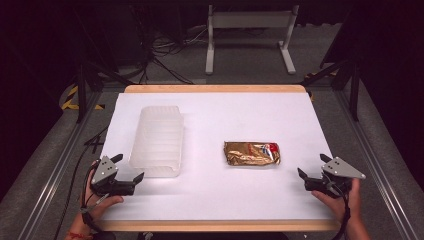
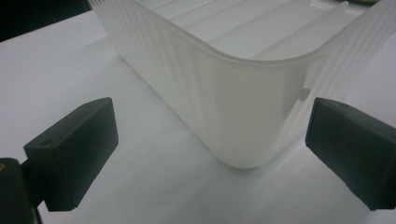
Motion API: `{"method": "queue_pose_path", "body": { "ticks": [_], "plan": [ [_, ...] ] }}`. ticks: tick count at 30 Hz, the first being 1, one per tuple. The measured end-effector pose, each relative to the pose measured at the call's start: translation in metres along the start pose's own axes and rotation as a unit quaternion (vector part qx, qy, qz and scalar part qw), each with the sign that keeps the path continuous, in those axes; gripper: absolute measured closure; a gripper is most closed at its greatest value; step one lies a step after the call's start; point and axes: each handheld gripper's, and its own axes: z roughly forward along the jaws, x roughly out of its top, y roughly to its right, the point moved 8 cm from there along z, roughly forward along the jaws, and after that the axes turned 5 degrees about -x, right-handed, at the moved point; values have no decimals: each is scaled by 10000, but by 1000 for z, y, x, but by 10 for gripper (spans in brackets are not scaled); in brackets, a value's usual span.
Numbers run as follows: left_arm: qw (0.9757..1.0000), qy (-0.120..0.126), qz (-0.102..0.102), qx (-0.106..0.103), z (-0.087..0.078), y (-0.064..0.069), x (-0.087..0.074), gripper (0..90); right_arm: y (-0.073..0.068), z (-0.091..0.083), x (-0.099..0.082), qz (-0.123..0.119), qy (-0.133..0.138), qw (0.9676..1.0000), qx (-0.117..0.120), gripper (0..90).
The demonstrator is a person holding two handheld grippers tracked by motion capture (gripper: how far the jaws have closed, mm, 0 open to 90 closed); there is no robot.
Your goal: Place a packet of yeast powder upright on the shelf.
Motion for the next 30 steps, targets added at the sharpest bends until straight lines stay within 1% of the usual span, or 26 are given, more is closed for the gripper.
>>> {"method": "queue_pose_path", "body": {
  "ticks": [3, 6, 8, 9, 10, 11, 13, 16, 17, 19, 21, 23, 25, 26, 28, 30],
  "plan": [
    [10000, 5, 31, -10, -1, 1, 0, 34, -1, 2, 0, -11, -5, 10000, 36, 117],
    [9999, -33, 97, -48, -2, 4, -2, 35, -4, 2, 2, 47, 5, 9999, 108, 121],
    [9999, -13, 106, -33, -3, 4, -2, 35, -5, 2, 3, 80, 24, 9999, 142, 123],
    [9999, 36, 90, -61, -3, 5, 0, 35, -6, 3, 3, 86, -6, 9998, 154, 129],
    [9999, 23, 115, -67, -3, 5, 0, 35, -9, 3, 3, 142, -9, 9995, 266, 142],
    [9999, -12, 134, -76, -2, 5, -1, 35, -9, 3, 3, 142, -9, 9995, 266, 142],
    [9998, -71, 147, -100, -1, 7, -3, 35, -10, 3, 4, 252, -22, 9991, 331, 152],
    [9997, -86, 150, -169, -1, 9, -3, 35, -12, 5, 8, 436, 49, 9977, 524, 151],
    [9996, -102, 169, -201, -1, 10, -3, 34, -12, 5, 10, 435, 91, 9974, 573, 154],
    [9994, -129, 205, -242, -1, 12, -4, 33, -13, 7, 10, 413, 58, 9976, 557, 159],
    [9994, -154, 184, -252, -1, 13, -5, 32, -14, 9, 12, 523, 63, 9967, 619, 162],
    [9994, -150, 169, -248, -1, 12, -6, 32, -14, 12, 14, 489, 23, 9971, 581, 166],
    [9994, -160, 190, -229, -1, 12, -6, 32, -14, 14, 20, 458, 3, 9975, 543, 183],
    [9994, -164, 204, -224, -2, 13, -6, 32, -14, 16, 27, 491, 0, 9971, 574, 187],
    [9994, -167, 177, -231, -2, 13, -6, 32, -16, 18, 34, 555, 29, 9964, 641, 211],
    [9994, -171, 179, -236, -2, 13, -6, 32, -16, 20, 38, 528, -1, 9967, 611, 210]
  ]
}}
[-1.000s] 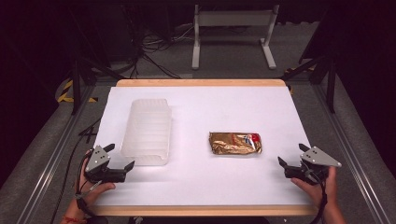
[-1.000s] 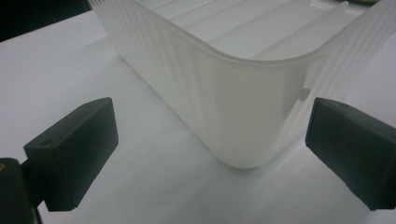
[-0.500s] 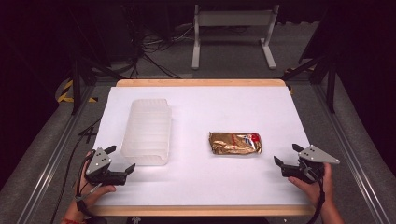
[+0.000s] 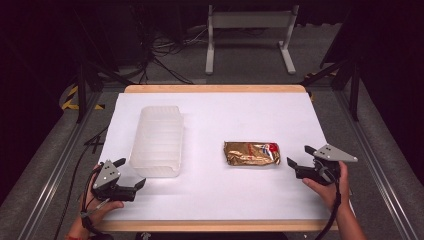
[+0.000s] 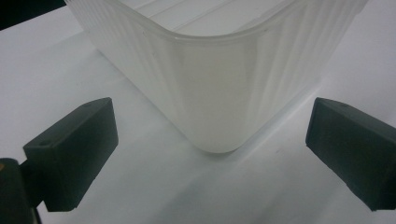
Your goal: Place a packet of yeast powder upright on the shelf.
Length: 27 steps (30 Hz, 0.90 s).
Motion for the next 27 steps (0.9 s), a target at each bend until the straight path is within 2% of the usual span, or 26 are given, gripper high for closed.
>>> {"method": "queue_pose_path", "body": {
  "ticks": [2, 4, 5, 6, 8, 9, 11, 13, 19, 20, 22, 25, 26, 27],
  "plan": [
    [10000, -13, -1, -7, 1, 1, 0, 32, -2, 7, 8, -69, -73, 9999, -38, 209],
    [10000, -27, -18, -19, 1, 1, 0, 32, -2, 10, 10, 10, -89, 10000, -28, 211],
    [10000, -16, -2, -5, 2, 1, 1, 33, -4, 15, 15, 211, -93, 9997, 20, 211],
    [10000, -18, -5, -18, 2, 2, 1, 32, -6, 17, 18, 310, -64, 9995, 59, 211],
    [10000, -11, 16, -7, 2, 2, 1, 33, -8, 20, 19, 314, -81, 9994, 72, 211],
    [10000, -19, 1, -4, 2, 1, 1, 32, -11, 25, 18, 259, -199, 9994, 59, 211],
    [10000, -30, 6, 5, 2, 2, 1, 32, -16, 33, 19, 353, -326, 9987, 179, 236],
    [10000, -24, 36, -8, 2, 3, 1, 33, -19, 36, 21, 338, -364, 9985, 217, 254],
    [10000, -36, 40, -16, 2, 3, 0, 32, -25, 47, 16, 458, -364, 9976, 361, 267],
    [10000, -44, 71, -24, 2, 3, 1, 32, -26, 49, 15, 480, -395, 9971, 441, 267],
    [9999, -50, 92, -38, 1, 4, 0, 33, -28, 54, 10, 371, -525, 9973, 365, 283],
    [9999, -42, 116, -51, 1, 4, 0, 32, -30, 58, 0, 313, -699, 9962, 421, 329],
    [9999, -28, 101, -49, 1, 4, 1, 33, -29, 59, -3, 311, -737, 9958, 437, 331],
    [9999, -29, 98, -52, 1, 4, 1, 32, -28, 59, -4, 440, -749, 9951, 483, 337]
  ]
}}
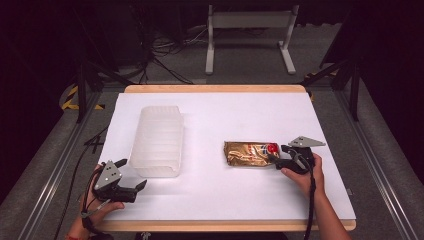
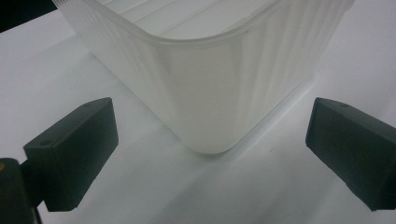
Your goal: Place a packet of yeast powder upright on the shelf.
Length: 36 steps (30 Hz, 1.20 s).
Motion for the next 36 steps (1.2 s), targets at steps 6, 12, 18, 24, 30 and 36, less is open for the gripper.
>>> {"method": "queue_pose_path", "body": {
  "ticks": [6, 12, 18, 24, 30, 36],
  "plan": [
    [10000, -14, 24, -20, 1, 1, 0, 33, 8, -2, -1, 714, 164, 9970, 266, 422],
    [10000, -57, 49, -46, 3, 3, 0, 38, 6, 1, -3, 907, 52, 9951, 381, 555],
    [9999, -65, 68, -55, 2, 2, 0, 38, 3, 6, -5, 910, -177, 9949, 408, 489],
    [9999, -74, 83, -55, 2, 2, 0, 38, -3, 4, -2, 873, -173, 9943, 591, 699],
    [9999, -67, 95, -54, 2, 2, 0, 38, -5, 0, 4, 714, 22, 9961, 517, 756],
    [9999, -74, 115, -42, 2, 3, 0, 38, -10, -11, 15, 614, 310, 9961, 544, 783]
  ]
}}
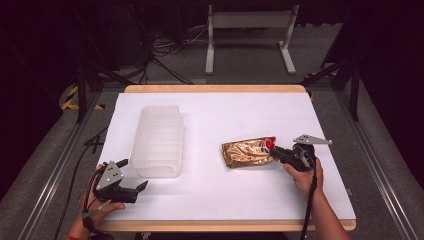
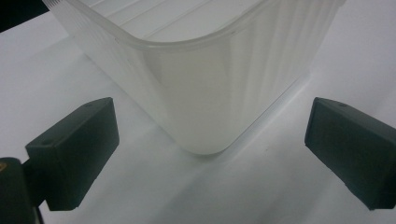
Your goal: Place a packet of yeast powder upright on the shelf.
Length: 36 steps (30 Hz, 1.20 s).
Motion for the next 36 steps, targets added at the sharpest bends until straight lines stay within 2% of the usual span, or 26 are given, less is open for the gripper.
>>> {"method": "queue_pose_path", "body": {
  "ticks": [6, 15, 22, 29, 36],
  "plan": [
    [10000, 10, 1, 11, 0, 0, 0, 38, -13, -13, 19, -199, 336, 9990, 205, 816],
    [10000, 31, -32, 14, 0, 0, 1, 39, -37, -29, 43, -712, 653, 9942, 469, 848],
    [10000, -1, -32, 3, 0, 0, 0, 39, -49, -34, 54, -1127, 722, 9895, 541, 860],
    [10000, 3, -46, -5, 1, 0, 0, 39, -57, -33, 62, -1274, 739, 9872, 614, 865],
    [10000, 28, -70, -11, 0, -1, 0, 39, -75, -37, 80, -1662, 750, 9804, 743, 872]
  ]
}}
